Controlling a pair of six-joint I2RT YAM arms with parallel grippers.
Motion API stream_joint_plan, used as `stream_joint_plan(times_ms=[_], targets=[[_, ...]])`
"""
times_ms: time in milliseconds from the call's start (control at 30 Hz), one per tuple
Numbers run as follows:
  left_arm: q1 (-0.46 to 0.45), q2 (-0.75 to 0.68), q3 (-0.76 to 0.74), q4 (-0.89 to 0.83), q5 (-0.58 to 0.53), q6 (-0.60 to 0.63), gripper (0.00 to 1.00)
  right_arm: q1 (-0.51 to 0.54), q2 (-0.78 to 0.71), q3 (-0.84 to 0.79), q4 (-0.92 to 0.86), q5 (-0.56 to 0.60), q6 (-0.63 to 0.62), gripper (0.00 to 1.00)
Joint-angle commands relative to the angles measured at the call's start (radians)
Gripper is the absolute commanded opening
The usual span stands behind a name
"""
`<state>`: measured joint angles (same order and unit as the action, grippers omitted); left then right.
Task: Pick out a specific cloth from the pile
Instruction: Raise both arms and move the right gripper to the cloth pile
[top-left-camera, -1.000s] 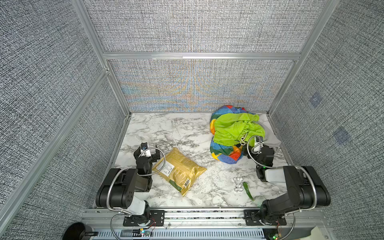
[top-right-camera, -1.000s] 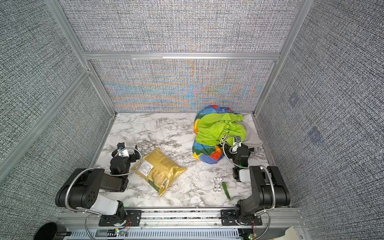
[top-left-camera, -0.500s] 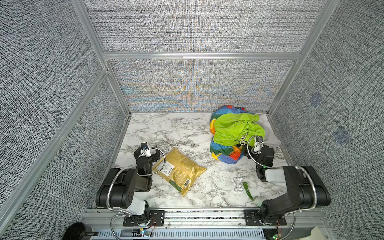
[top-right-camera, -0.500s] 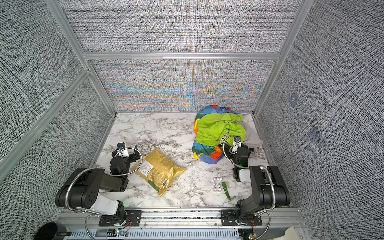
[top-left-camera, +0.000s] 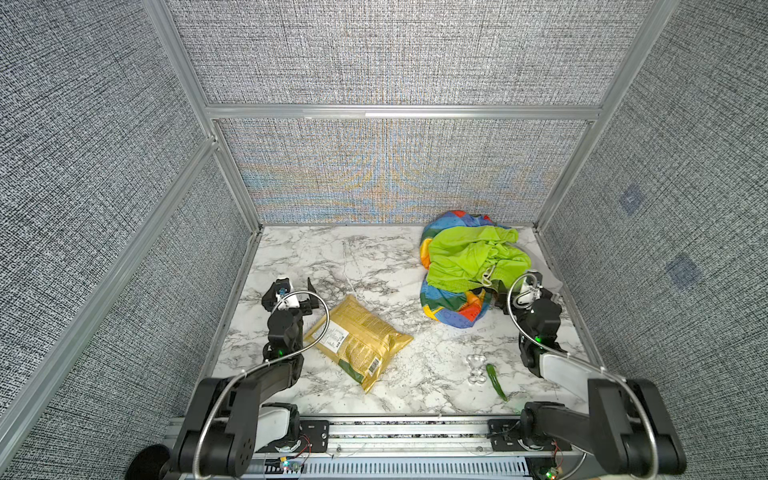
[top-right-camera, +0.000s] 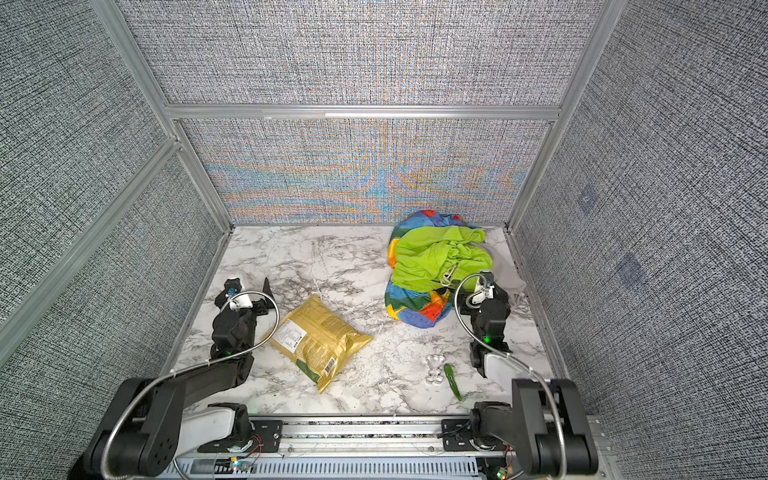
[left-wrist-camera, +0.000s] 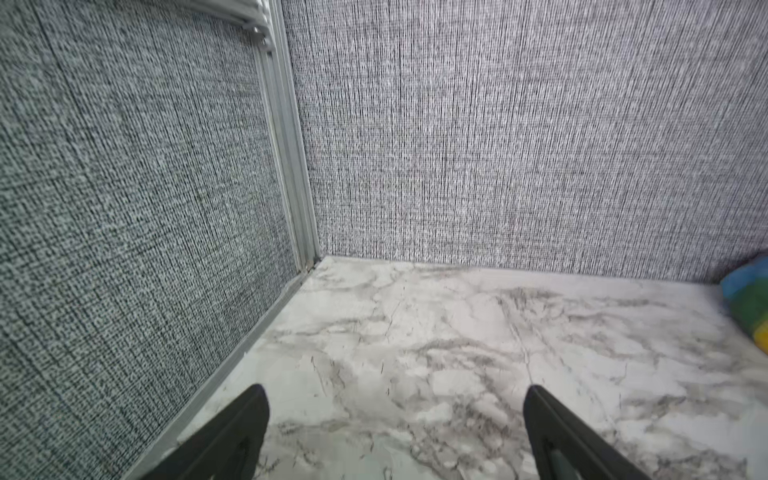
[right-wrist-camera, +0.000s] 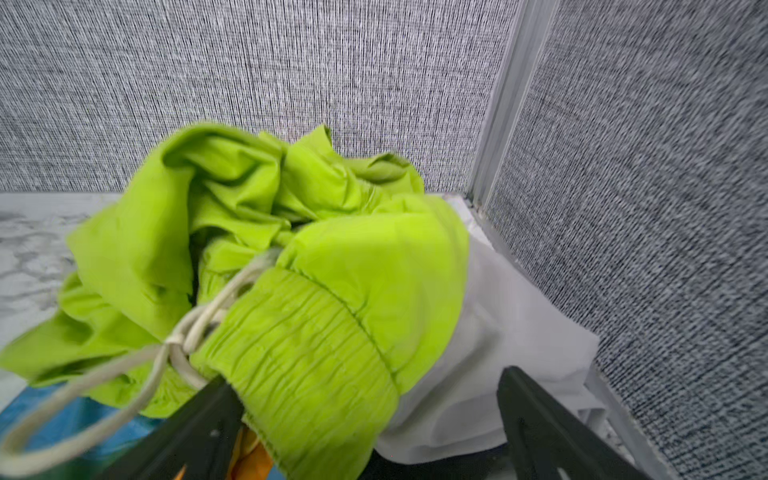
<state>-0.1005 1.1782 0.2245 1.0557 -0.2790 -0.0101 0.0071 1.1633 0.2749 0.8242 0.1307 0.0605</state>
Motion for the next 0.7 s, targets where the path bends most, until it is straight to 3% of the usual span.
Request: stream_joint_plan(times_ms=[0, 167, 300, 467, 667], targets=[[-0.006, -0.102, 0.068, -0.281, -0.014, -0.115, 0.99, 0.010, -0.134, 0.036, -0.188, 0.010, 0.035, 0.99], [-0.032, -0.188, 0.231, -0.532, 0.115, -0.283, 0.99, 0.059, -0.308, 0.175, -0.508, 0.009, 0.116, 0.99], [-0.060, -0.154, 0.415, -0.699, 0.267, -0.333, 0.99, 0.131, -0.332, 0.293, -0.679, 0.025, 0.183, 0.99], [-0.102, -0.017, 0.682, -0.889, 0.487, -0.316, 0.99, 0.244, -0.212, 0.479, -0.852, 0.103, 0.236, 0.99], [-0.120, 0.126, 0.834, -0.928, 0.722, -0.216, 0.99, 0.297, 0.040, 0.707, -0.987, 0.040, 0.302, 0.99]])
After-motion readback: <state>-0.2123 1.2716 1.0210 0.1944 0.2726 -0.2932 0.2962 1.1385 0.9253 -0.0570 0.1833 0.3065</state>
